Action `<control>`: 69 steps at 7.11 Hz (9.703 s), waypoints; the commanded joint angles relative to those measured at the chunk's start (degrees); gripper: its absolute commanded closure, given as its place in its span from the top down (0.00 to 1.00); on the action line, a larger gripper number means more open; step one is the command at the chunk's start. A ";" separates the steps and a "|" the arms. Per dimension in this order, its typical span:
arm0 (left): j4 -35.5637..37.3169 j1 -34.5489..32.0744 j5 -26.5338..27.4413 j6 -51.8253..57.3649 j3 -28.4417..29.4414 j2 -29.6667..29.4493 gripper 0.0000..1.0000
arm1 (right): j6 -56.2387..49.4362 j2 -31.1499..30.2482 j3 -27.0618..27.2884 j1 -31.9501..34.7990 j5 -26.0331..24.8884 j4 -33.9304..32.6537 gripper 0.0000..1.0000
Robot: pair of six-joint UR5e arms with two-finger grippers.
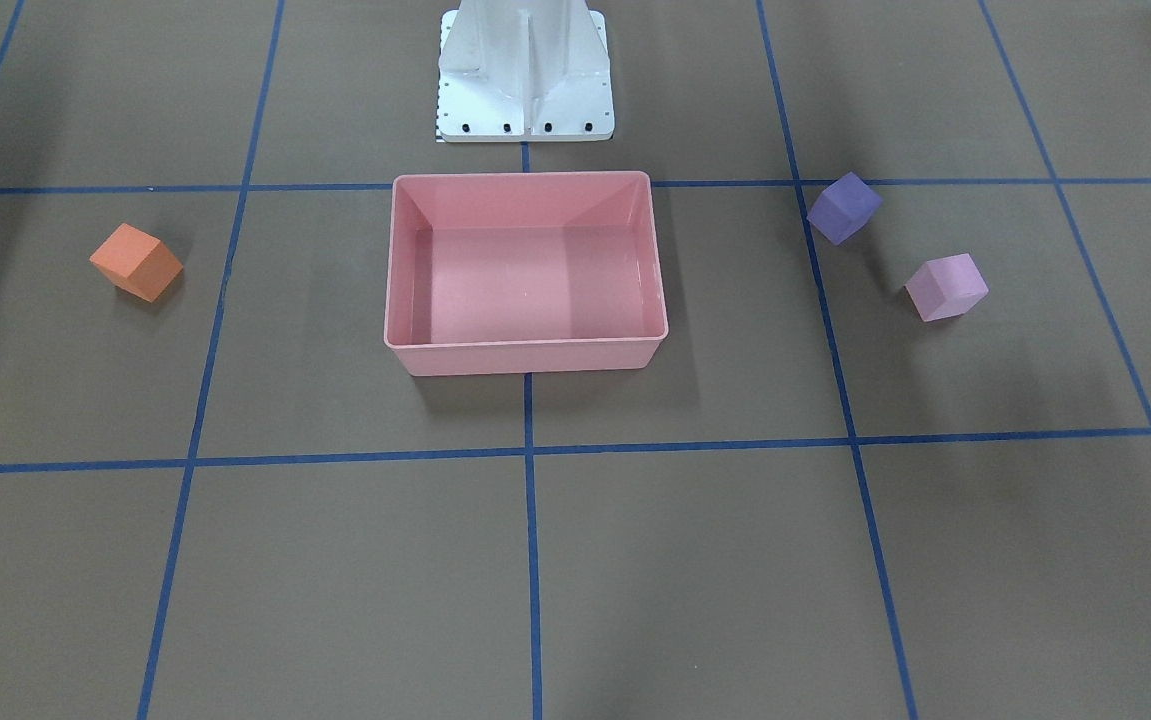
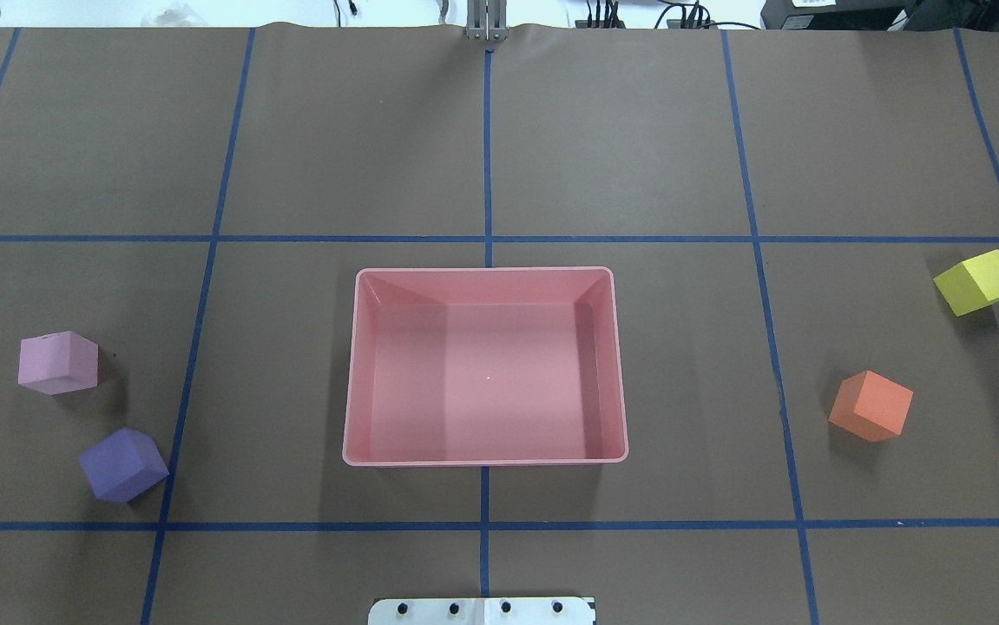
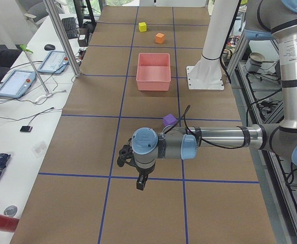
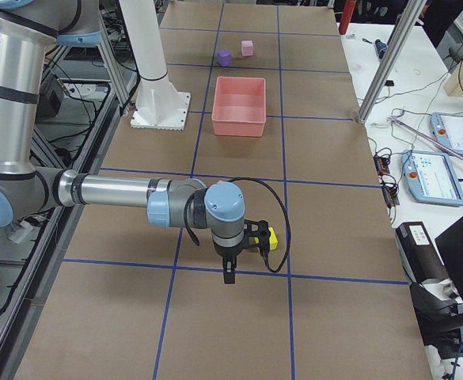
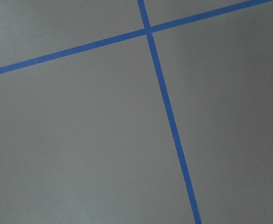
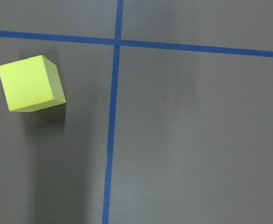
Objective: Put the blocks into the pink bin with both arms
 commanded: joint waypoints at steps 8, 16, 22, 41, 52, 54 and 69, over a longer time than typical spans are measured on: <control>-10.89 0.09 -0.63 -0.31 0.58 -9.47 1.00 | 0.22 1.59 -0.51 -0.09 2.08 16.17 1.00; -46.99 31.39 11.79 -67.55 2.01 -1.69 1.00 | 0.75 1.50 -1.57 -0.61 5.42 18.81 1.00; -46.76 48.94 24.06 -80.56 -0.28 -1.52 1.00 | 0.66 1.41 -1.92 -0.61 5.33 18.81 1.00; 13.62 72.33 43.11 -98.05 -14.69 -52.58 1.00 | 51.05 -0.07 6.14 -21.14 0.35 33.75 0.99; 12.92 56.34 34.17 -67.90 -19.97 -41.94 1.00 | 96.80 -7.29 15.75 -67.48 -47.38 33.40 0.98; 12.92 56.42 34.17 -67.99 -19.97 -41.86 1.00 | 99.00 -7.29 14.27 -70.21 -50.81 33.22 0.98; -26.88 34.63 18.00 -44.70 -18.64 1.72 1.00 | 90.40 23.38 18.82 -64.69 -47.32 3.97 0.00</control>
